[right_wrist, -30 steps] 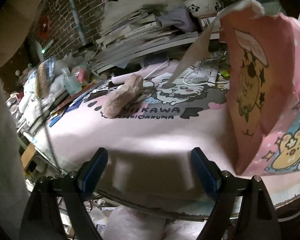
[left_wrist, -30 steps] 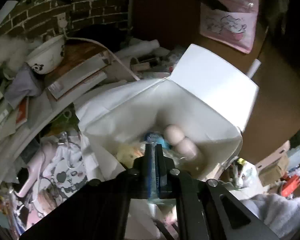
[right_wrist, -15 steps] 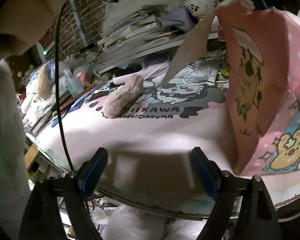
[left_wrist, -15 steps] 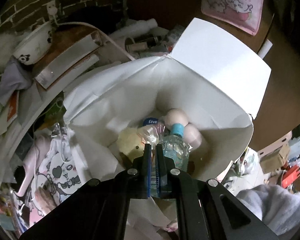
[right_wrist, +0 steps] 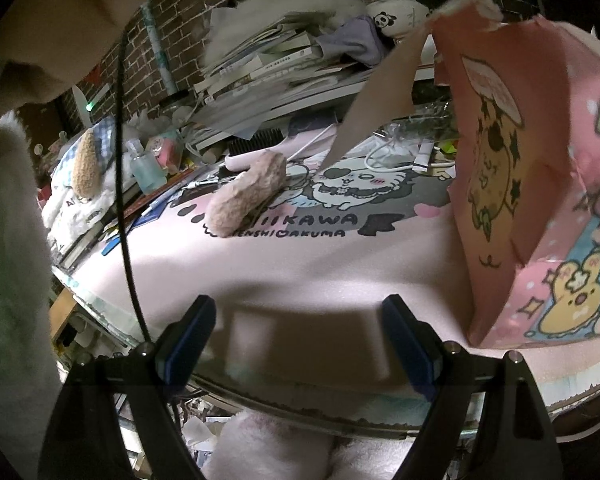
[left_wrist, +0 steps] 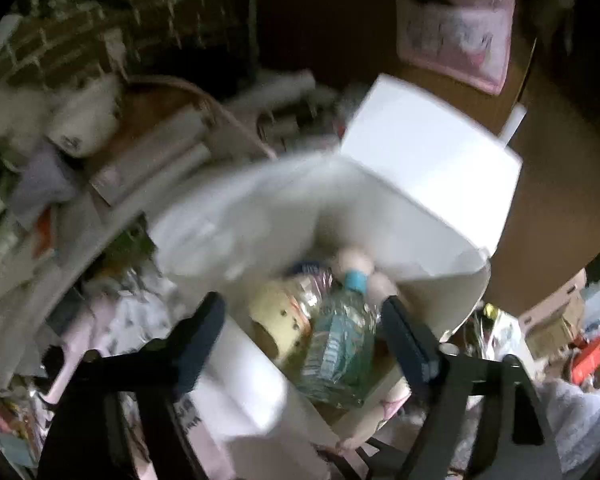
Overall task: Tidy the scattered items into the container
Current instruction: 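Carry the water bottle into the white box, open left gripper, then withdraw the left gripper from the box back over the desk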
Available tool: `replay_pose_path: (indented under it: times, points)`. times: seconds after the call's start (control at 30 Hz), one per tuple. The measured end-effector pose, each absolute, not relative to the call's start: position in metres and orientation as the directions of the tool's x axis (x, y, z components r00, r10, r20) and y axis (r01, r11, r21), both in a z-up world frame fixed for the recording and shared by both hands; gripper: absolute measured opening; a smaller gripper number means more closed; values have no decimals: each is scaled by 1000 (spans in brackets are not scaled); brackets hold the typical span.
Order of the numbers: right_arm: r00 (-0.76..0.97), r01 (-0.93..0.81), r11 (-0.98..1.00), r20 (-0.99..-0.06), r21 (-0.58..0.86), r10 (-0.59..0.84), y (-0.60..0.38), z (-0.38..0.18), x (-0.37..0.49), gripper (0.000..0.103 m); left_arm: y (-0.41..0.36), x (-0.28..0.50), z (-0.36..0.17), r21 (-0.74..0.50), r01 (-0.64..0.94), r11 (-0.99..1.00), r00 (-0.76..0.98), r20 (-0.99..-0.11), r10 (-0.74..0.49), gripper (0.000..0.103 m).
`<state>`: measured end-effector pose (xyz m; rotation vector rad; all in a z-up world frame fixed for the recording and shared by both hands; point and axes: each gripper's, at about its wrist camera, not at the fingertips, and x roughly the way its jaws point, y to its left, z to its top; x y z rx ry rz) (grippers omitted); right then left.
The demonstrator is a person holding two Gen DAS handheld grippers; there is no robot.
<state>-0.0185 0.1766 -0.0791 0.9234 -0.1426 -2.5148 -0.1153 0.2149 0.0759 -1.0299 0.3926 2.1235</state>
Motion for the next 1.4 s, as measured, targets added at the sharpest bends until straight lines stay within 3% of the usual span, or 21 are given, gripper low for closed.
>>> replay_pose_path:
  times: [0.17, 0.3, 0.63, 1.0, 1.4]
  points:
    - [-672, 379, -896, -596, 232, -439, 173, -78, -19, 83, 174, -106, 99, -70, -693, -718, -475, -704, 528, 93]
    - [-679, 380, -901, -597, 212, -427, 167, -76, -20, 83, 130, -99, 101, -66, -623, -779, -548, -675, 495, 93]
    - [-683, 414, -897, -599, 154, -418, 133, -70, -24, 83, -9, -61, 55, -28, -261, -965, -745, -630, 220, 93]
    - [-689, 415, -905, -617, 94, -380, 86, -64, -43, 83, -93, -38, -24, -37, -15, -999, -729, -683, 36, 93]
    - [-708, 333, -942, -648, 46, -282, 59, -55, -91, 83, -107, -34, -52, -121, -19, -993, -724, -683, 97, 93]
